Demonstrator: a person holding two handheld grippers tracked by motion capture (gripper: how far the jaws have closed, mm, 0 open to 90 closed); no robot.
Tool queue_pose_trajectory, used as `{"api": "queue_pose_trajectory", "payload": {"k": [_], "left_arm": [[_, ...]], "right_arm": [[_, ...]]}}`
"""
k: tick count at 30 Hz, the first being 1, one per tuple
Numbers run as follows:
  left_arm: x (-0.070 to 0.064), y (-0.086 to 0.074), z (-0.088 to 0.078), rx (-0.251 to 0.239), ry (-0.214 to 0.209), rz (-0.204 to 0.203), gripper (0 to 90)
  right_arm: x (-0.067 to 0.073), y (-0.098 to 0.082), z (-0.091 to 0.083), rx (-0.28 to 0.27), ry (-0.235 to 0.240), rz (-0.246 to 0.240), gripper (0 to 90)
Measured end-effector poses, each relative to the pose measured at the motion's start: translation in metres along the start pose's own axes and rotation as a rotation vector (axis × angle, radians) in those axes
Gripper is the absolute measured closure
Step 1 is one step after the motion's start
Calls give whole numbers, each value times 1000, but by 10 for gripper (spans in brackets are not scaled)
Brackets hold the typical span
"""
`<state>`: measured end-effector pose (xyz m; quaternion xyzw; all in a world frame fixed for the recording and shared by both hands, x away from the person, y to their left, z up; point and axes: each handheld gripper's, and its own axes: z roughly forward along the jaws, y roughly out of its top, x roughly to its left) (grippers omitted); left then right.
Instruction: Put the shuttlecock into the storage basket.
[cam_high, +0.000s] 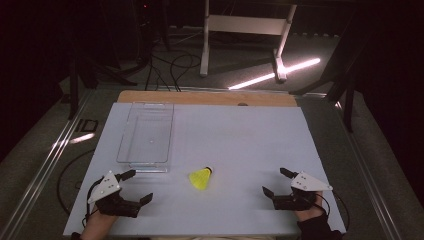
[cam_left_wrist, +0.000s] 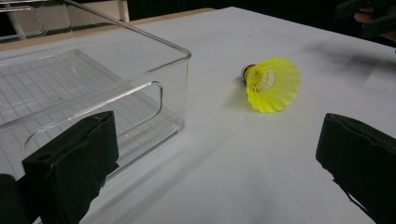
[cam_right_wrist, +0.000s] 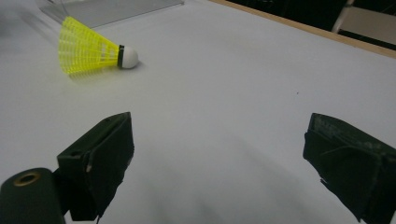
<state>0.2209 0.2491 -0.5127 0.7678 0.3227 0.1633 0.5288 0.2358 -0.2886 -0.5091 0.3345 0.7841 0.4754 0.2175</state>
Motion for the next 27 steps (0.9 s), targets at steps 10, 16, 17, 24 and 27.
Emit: {"api": "queue_pose_trajectory", "payload": {"k": [10, 16, 17, 24, 27], "left_arm": [[-1, 7, -3, 3, -22, -9, 0], [-4, 24, -5, 59, -69, 15, 0], [-4, 28, -6, 64, -72, 15, 0], [-2, 56, -11, 103, -113, 49, 0], [-2, 65, -11, 132, -120, 78, 0]], "right_arm": [[0, 0, 0, -2, 2, -1, 87], [1, 1, 1, -4, 11, -1, 88], [1, 1, 2, -4, 14, -2, 87], [2, 2, 2, -1, 24, -2, 87], [2, 2, 2, -1, 25, -2, 87]]}}
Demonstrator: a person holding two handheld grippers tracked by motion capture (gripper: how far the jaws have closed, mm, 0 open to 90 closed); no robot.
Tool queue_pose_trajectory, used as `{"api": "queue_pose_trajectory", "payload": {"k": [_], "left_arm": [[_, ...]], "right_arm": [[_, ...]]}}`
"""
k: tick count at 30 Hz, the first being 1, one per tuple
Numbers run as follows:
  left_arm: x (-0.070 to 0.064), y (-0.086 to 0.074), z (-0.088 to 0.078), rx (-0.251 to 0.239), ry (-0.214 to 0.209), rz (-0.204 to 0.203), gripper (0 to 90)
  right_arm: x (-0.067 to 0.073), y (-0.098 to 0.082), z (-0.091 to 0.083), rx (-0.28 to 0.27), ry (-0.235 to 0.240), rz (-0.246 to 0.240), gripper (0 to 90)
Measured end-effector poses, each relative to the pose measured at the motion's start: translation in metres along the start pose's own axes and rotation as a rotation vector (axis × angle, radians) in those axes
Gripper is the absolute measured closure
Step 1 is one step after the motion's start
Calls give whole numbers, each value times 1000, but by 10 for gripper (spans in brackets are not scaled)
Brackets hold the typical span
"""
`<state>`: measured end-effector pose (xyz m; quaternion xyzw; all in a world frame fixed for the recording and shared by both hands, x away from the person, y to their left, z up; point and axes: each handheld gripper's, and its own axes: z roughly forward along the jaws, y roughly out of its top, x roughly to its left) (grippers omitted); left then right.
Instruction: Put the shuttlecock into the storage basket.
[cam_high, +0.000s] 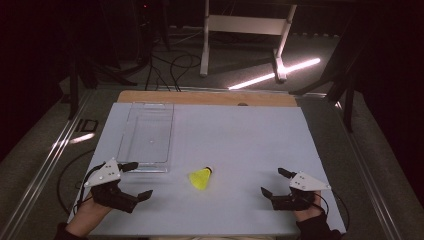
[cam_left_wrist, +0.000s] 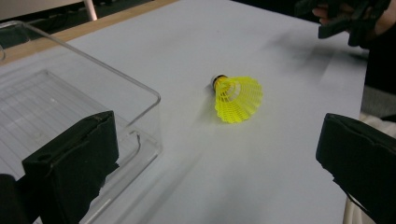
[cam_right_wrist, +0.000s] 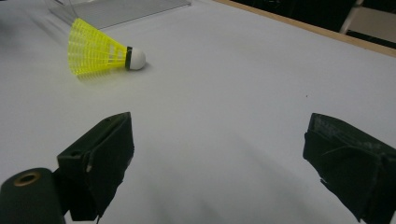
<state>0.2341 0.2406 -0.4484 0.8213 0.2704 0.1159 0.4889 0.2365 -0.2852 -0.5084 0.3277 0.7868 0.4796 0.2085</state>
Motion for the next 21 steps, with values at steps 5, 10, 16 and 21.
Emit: {"api": "queue_pose_trajectory", "payload": {"k": [5, 10, 16, 21], "left_arm": [[0, 10, -2, 33, 5, 36, 0], [2, 23, -5, 78, -2, 56, 0], [2, 31, -3, 128, -25, 84, 0], [2, 35, 3, 176, -42, 107, 0]], "right_arm": [[0, 0, 0, 4, 6, 5, 87], [0, 0, 1, 7, 13, 8, 88], [0, 0, 2, 7, 22, 5, 87], [0, 0, 2, 8, 24, 5, 87]]}}
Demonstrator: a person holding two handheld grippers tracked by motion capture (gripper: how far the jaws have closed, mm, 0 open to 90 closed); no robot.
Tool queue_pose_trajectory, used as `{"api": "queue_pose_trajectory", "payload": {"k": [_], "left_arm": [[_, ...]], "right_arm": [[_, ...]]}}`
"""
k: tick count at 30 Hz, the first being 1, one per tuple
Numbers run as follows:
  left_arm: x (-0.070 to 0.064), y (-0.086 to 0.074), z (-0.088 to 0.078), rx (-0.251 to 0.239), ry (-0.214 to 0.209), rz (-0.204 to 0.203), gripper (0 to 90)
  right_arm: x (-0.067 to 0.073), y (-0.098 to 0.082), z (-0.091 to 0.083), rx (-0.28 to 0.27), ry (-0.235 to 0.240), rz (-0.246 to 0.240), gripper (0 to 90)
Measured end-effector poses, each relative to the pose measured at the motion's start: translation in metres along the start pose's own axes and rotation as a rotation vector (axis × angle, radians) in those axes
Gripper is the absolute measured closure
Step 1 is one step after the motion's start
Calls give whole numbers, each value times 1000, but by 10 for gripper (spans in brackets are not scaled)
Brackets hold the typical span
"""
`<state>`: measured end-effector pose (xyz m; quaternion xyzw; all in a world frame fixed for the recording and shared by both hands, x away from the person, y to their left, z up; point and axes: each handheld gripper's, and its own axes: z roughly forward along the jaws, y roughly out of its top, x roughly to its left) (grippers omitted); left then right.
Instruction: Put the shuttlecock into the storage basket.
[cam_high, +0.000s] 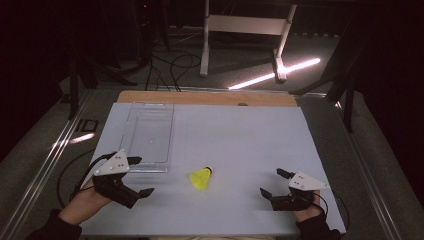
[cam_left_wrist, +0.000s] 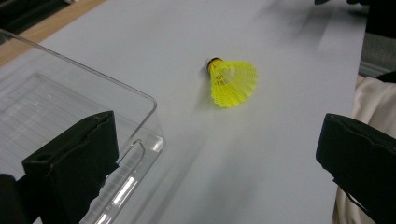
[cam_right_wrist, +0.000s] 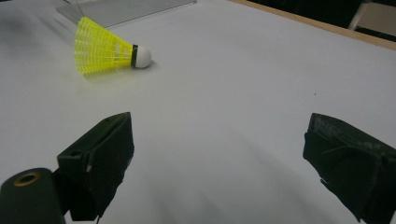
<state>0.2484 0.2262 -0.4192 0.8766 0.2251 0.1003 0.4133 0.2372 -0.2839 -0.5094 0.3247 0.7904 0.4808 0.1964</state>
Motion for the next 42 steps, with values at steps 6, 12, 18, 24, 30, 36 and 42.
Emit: {"api": "queue_pose_trajectory", "payload": {"k": [6, 12, 18, 24, 30, 36, 42], "left_arm": [[0, 4, 5, 36, -27, 10, 0], [0, 8, 10, 74, -53, 17, 0], [1, 16, 17, 111, -80, 13, 0], [0, 22, 28, 161, -89, 33, 0], [-4, 26, 39, 187, -122, 50, 0], [-8, 30, 49, 257, -138, 79, 0], [-13, 33, 60, 366, -162, 87, 0]], "right_arm": [[0, 0, 1, 4, 5, 4, 87], [0, 0, 1, 5, 8, 5, 87], [0, 0, 2, 10, 12, 4, 88], [1, 0, 2, 12, 16, 4, 87], [1, 0, 2, 13, 20, 6, 87], [1, 0, 2, 17, 26, 4, 88], [1, 0, 3, 19, 28, 3, 88]]}}
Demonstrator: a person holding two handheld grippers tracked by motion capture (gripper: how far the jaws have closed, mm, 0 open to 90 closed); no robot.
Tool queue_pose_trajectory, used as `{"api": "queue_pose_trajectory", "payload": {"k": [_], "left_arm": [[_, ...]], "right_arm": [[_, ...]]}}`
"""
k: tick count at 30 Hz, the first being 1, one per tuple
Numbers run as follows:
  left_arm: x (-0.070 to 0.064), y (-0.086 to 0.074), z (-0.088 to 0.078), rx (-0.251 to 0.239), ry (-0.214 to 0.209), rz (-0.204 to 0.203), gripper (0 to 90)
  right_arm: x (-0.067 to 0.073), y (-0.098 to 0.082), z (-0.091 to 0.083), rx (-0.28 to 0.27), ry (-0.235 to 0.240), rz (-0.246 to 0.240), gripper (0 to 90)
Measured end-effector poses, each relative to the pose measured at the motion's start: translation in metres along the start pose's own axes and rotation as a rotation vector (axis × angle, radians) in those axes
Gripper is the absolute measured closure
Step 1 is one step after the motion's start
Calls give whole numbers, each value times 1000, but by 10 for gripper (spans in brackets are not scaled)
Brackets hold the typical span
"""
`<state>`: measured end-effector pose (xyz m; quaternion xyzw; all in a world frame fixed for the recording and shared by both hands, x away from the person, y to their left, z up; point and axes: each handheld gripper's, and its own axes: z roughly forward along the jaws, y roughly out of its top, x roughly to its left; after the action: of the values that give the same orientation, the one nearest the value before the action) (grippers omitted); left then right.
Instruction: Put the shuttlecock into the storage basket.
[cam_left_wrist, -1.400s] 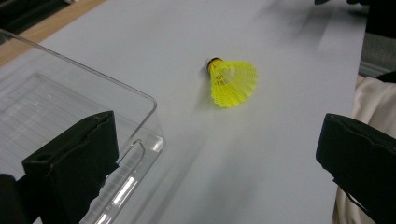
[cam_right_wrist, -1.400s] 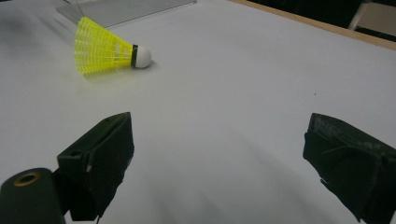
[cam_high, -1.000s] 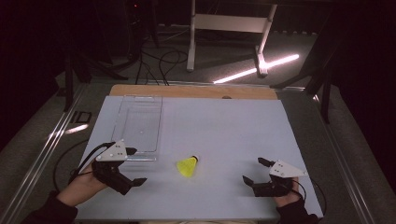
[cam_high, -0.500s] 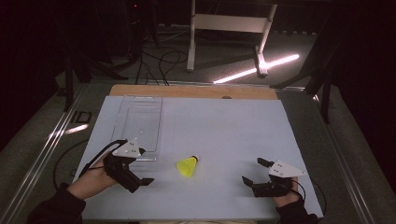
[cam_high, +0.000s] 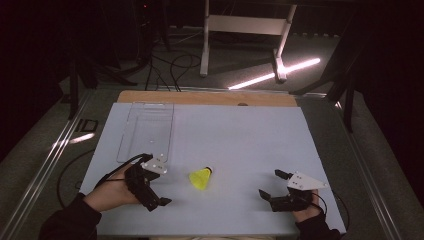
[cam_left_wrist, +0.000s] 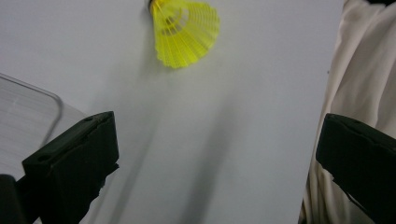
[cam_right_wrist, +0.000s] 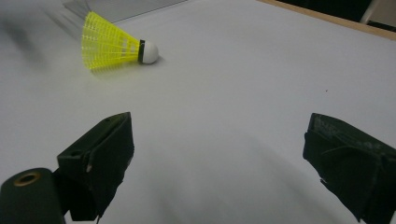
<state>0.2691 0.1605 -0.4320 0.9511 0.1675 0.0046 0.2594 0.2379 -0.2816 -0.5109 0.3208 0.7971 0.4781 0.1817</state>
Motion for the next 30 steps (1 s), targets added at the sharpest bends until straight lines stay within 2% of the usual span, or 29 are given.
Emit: {"api": "queue_pose_trajectory", "payload": {"k": [1, 2, 3, 8, 10, 15, 19, 20, 21, 24, 27, 30], "left_arm": [[0, 0, 0, 0, 0, 0, 0], [0, 1, 5, 39, -17, -8, 0], [1, 2, 7, 52, -11, -17, 0], [1, 4, 14, 74, -10, -24, 1], [1, 5, 16, 91, 8, -32, 1], [1, 9, 24, 129, -19, -88, 1], [-1, 15, 28, 150, -23, -140, 1], [-2, 16, 30, 161, -12, -154, 1], [-2, 18, 31, 148, 12, -192, 3], [-3, 20, 32, 136, 19, -207, 23], [-4, 25, 33, 72, 38, -238, 22], [-6, 28, 32, -11, 43, -246, 23]], "right_arm": [[0, 0, 0, 0, 0, 0, 88], [0, 0, 0, 0, 0, -1, 88], [0, 0, 0, 2, 0, -1, 88], [0, 0, 1, 6, 4, 1, 88], [0, 0, 1, 9, 6, 0, 88], [1, 0, 1, 9, 8, 0, 88], [1, 0, 1, 10, 9, 0, 88], [1, 0, 1, 9, 8, -1, 88], [1, 0, 1, 9, 9, 0, 88], [1, 0, 1, 10, 10, 0, 88], [1, 0, 1, 8, 11, -1, 88], [1, 0, 1, 7, 12, 1, 88]]}}
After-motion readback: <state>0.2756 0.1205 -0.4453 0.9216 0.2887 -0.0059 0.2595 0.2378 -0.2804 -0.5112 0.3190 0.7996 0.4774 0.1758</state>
